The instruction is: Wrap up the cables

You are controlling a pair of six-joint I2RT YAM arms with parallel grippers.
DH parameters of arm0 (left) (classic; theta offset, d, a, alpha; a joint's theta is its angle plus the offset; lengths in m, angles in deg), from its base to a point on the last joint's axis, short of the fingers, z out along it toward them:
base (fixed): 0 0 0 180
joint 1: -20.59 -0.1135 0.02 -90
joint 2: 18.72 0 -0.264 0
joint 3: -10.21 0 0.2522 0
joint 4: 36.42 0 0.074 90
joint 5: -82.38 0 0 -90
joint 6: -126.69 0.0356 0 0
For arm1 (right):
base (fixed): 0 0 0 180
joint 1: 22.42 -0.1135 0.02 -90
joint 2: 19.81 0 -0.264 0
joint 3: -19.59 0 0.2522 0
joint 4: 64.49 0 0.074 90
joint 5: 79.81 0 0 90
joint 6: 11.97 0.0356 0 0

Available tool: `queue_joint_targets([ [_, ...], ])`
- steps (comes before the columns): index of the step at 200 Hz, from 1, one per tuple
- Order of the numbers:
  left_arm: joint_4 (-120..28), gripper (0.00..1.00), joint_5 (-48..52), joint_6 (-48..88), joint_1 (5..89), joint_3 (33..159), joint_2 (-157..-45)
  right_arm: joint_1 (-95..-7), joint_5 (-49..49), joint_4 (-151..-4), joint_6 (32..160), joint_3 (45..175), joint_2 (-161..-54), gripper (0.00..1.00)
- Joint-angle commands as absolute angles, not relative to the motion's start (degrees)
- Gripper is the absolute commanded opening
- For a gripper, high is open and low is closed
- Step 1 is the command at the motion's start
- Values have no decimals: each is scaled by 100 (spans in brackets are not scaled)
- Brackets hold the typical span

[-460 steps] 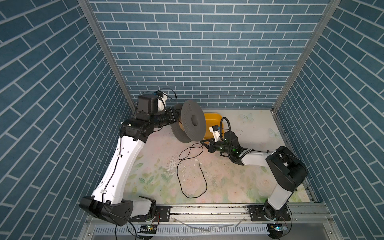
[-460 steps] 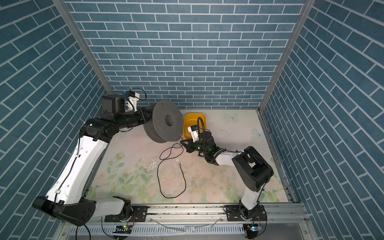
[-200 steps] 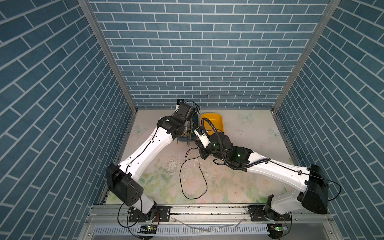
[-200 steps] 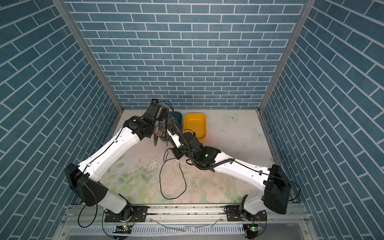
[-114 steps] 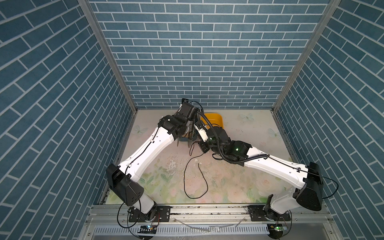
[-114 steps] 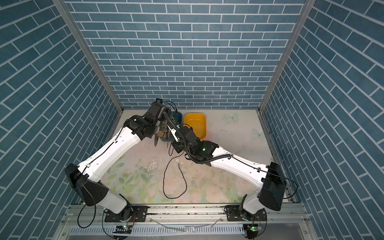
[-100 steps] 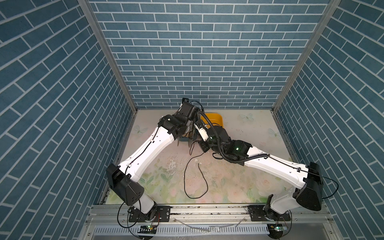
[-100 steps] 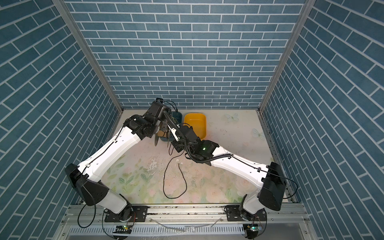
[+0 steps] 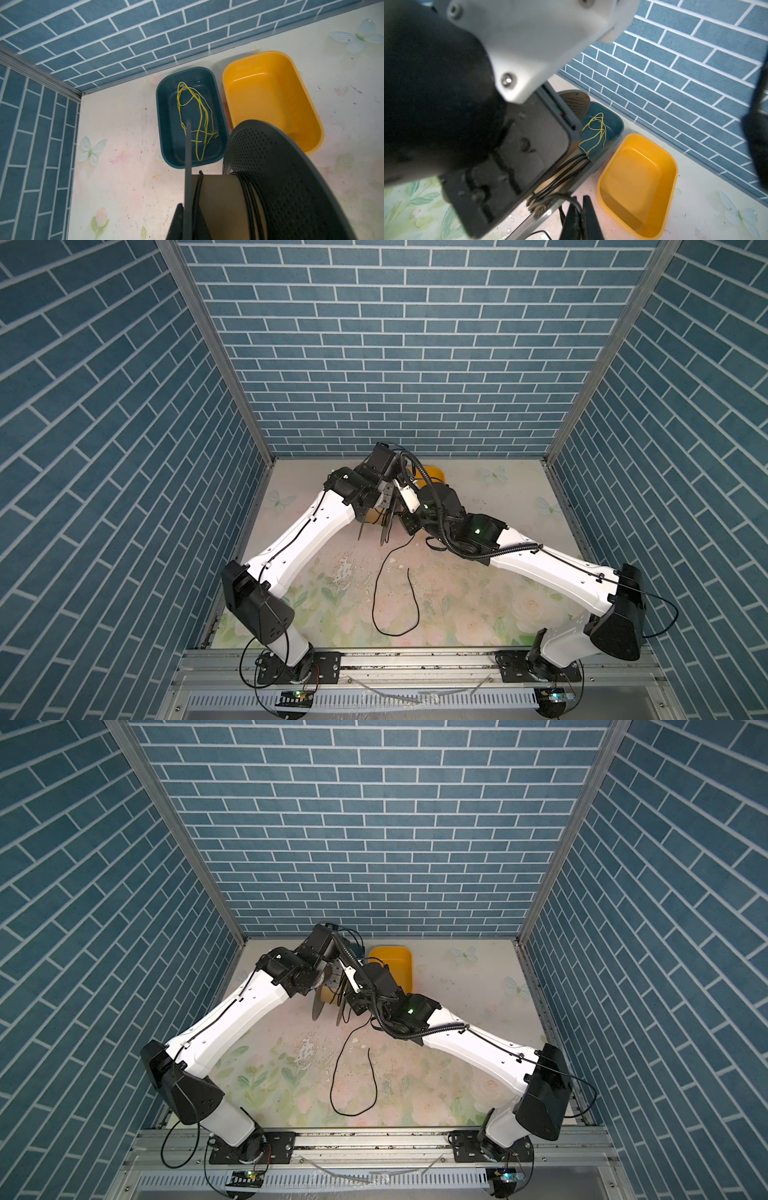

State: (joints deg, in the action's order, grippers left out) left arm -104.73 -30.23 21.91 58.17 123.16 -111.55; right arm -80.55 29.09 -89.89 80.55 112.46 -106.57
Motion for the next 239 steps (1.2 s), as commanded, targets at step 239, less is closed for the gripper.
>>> queue_joint_targets([
  [239, -11768, 0, -2179, 3234, 6154, 13097, -10819, -7023, 1841, -8263, 8278, 11015, -10812, 26],
])
